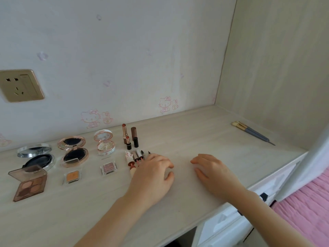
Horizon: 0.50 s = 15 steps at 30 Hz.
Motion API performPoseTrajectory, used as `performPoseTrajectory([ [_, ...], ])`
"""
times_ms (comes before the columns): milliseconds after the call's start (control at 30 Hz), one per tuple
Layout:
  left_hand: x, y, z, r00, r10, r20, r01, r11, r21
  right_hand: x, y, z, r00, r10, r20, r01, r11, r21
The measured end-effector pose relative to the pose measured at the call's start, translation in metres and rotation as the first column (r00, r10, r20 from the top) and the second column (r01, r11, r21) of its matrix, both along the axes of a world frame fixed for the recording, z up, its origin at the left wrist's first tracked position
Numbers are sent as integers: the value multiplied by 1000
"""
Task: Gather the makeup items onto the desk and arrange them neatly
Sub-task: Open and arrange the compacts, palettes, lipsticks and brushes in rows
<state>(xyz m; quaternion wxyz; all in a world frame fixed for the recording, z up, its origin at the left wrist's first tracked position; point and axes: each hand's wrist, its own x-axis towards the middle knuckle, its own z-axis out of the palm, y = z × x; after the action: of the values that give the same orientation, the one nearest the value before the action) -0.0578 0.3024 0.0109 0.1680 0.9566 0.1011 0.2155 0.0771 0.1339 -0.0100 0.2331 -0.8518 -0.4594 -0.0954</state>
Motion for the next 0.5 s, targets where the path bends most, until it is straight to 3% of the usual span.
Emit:
performPoseTrajectory([
  [500,134,-83,4,957,-238,-164,221,968,-116,90,-106,28,967,-253,12,252,958,-135],
])
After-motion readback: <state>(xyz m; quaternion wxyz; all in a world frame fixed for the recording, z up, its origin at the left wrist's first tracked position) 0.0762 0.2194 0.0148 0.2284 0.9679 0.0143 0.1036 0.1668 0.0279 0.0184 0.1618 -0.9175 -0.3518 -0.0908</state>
